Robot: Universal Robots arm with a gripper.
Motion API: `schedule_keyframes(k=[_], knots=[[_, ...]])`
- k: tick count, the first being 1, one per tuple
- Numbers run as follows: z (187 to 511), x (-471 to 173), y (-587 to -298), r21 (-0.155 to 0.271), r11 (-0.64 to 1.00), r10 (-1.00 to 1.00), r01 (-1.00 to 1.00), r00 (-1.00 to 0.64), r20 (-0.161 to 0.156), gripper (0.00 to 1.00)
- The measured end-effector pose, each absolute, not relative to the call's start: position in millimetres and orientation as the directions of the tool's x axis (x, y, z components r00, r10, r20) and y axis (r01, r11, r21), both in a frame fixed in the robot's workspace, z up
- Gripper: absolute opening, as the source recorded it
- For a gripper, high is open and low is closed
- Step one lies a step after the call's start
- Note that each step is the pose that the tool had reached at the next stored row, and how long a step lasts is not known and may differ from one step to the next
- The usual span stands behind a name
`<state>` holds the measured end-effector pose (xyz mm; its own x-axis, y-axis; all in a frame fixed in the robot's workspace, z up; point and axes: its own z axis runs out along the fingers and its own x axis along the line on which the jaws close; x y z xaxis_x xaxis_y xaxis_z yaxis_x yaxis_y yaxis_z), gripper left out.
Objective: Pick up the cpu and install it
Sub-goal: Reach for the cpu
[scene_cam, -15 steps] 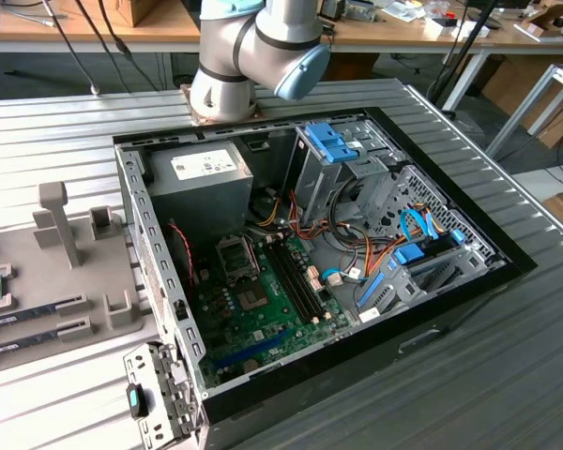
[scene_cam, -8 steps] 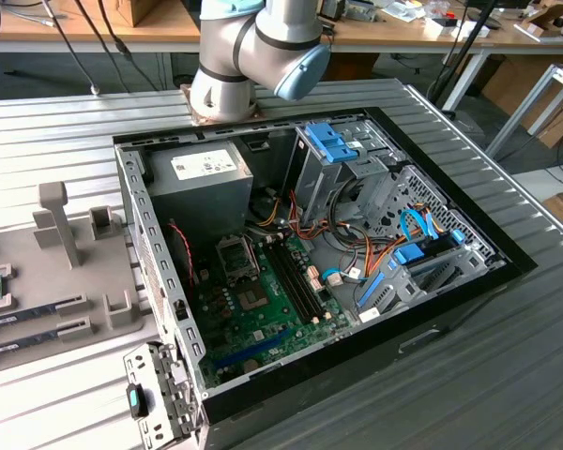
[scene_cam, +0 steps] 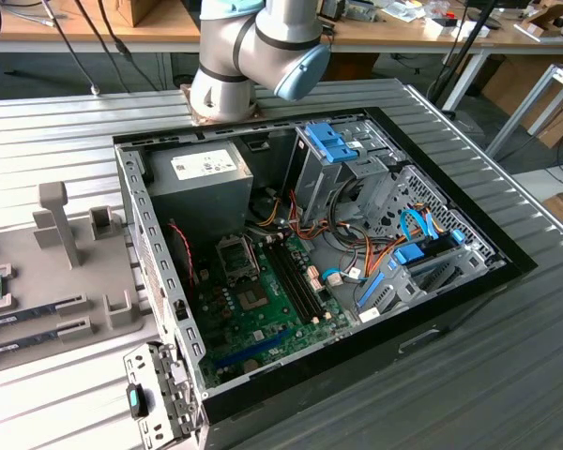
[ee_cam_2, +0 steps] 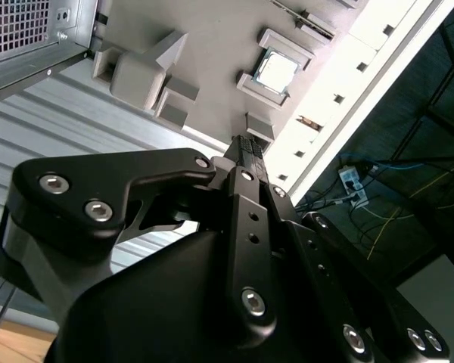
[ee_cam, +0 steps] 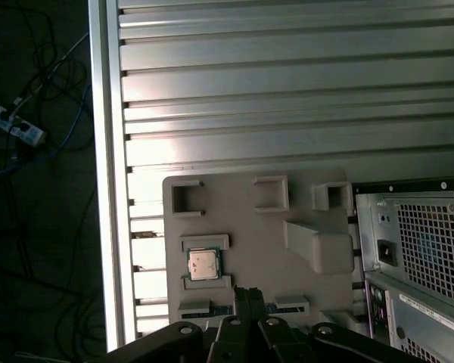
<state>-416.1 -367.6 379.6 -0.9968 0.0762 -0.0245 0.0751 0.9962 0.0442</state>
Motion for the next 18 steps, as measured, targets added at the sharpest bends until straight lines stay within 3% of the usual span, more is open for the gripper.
schedule_keyframes(k=[18], knots=[[374.1, -416.0, -367.7, 0.044, 0.996, 0.076, 0.075, -0.997, -0.025, 0.11]])
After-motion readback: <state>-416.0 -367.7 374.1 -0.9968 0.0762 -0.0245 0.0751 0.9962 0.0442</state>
